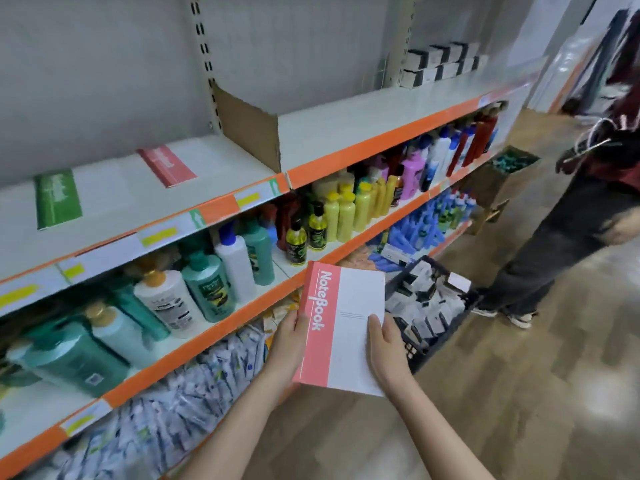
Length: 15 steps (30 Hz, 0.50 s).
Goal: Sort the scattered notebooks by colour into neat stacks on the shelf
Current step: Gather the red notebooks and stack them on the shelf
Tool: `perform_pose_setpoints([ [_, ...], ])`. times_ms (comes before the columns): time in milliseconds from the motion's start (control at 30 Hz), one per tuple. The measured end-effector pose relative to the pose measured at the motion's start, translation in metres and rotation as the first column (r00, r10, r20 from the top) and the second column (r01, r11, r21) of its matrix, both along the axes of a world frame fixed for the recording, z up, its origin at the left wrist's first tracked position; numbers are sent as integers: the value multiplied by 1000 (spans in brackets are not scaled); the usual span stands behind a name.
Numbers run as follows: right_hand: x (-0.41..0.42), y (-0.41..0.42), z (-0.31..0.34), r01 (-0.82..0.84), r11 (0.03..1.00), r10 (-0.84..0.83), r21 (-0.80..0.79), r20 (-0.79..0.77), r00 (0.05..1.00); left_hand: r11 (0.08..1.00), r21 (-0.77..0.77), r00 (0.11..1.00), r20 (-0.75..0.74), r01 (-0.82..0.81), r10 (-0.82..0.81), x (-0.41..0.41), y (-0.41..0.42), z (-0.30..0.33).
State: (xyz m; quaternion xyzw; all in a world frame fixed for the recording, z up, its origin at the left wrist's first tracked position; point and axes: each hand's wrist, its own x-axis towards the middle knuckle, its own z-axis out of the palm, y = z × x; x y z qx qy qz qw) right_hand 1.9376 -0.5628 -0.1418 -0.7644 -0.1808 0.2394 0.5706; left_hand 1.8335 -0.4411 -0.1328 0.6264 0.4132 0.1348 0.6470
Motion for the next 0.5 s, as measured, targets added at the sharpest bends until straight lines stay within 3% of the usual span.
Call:
perform_pose_setpoints([
  [233,5,59,3,-262,965,262,23,11,965,965,17,965,-20,-262,263,-22,27,0],
  [500,21,107,12,-570,821,569,33,41,821,812,-10,812,-30,-583,583,-29,24,5],
])
